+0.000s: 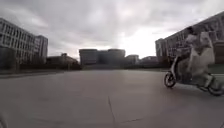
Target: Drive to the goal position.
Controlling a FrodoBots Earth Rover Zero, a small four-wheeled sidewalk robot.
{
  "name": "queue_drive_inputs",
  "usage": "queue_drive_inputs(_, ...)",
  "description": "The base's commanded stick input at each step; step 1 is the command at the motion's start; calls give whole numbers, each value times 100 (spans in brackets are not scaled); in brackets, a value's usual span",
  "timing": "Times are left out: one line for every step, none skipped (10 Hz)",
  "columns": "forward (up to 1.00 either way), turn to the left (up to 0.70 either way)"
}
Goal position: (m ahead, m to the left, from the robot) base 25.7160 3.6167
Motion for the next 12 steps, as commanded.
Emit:
queue_drive_inputs(100, 8)
queue_drive_inputs(100, 9)
queue_drive_inputs(100, 9)
queue_drive_inputs(100, 9)
queue_drive_inputs(100, 9)
queue_drive_inputs(100, 9)
queue_drive_inputs(100, 9)
queue_drive_inputs(100, 9)
queue_drive_inputs(100, 9)
queue_drive_inputs(100, 8)
queue_drive_inputs(100, 9)
queue_drive_inputs(100, 9)
